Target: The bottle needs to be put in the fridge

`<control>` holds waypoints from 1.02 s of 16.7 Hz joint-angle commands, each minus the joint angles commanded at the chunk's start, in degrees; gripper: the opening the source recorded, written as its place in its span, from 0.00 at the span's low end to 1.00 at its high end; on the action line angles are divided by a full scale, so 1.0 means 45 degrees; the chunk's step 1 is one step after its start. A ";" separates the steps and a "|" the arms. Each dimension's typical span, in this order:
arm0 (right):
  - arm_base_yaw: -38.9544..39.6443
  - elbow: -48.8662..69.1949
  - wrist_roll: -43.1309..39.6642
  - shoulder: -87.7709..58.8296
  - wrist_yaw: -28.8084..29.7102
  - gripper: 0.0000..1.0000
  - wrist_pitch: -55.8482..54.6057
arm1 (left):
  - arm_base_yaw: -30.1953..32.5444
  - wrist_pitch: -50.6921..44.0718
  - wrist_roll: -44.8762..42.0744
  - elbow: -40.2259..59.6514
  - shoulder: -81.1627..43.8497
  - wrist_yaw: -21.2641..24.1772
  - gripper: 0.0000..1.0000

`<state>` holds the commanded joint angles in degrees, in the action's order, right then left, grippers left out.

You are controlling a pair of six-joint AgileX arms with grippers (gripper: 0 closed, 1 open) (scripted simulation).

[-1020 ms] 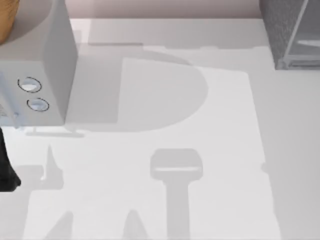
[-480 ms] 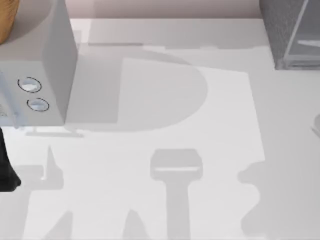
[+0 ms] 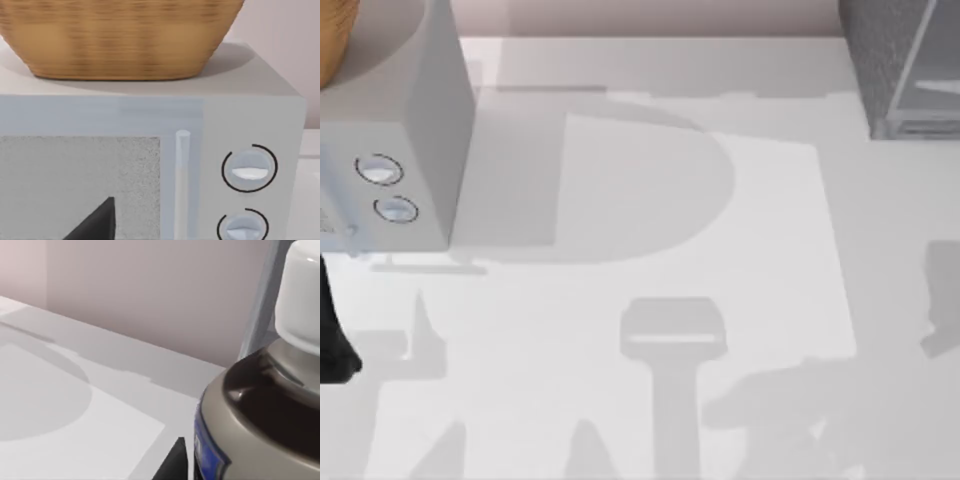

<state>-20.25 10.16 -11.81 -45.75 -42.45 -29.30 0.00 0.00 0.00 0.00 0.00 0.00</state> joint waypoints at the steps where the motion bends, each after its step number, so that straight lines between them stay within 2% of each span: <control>1: 0.0410 -0.0273 0.0243 0.1124 0.0883 0.01 0.0599 | 0.0000 0.0000 0.0000 0.0000 0.0000 0.0000 1.00; 6: 0.2480 -0.1433 0.1498 0.6108 0.5334 0.01 0.3631 | 0.0000 0.0000 0.0000 0.0000 0.0000 0.0000 1.00; 10: 0.3882 -0.2075 0.2291 0.8980 0.8242 0.01 0.5640 | 0.0000 0.0000 0.0000 0.0000 0.0000 0.0000 1.00; 13: 0.4440 -0.2255 0.2598 1.0053 0.9324 0.01 0.6437 | 0.0000 0.0000 0.0000 0.0000 0.0000 0.0000 1.00; 17: 0.4501 -0.2258 0.2624 1.0167 0.9434 0.01 0.6510 | 0.0000 0.0000 0.0000 0.0000 0.0000 0.0000 1.00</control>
<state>0.00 0.00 0.00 0.00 0.00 0.00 0.00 0.00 0.00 0.00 0.00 0.00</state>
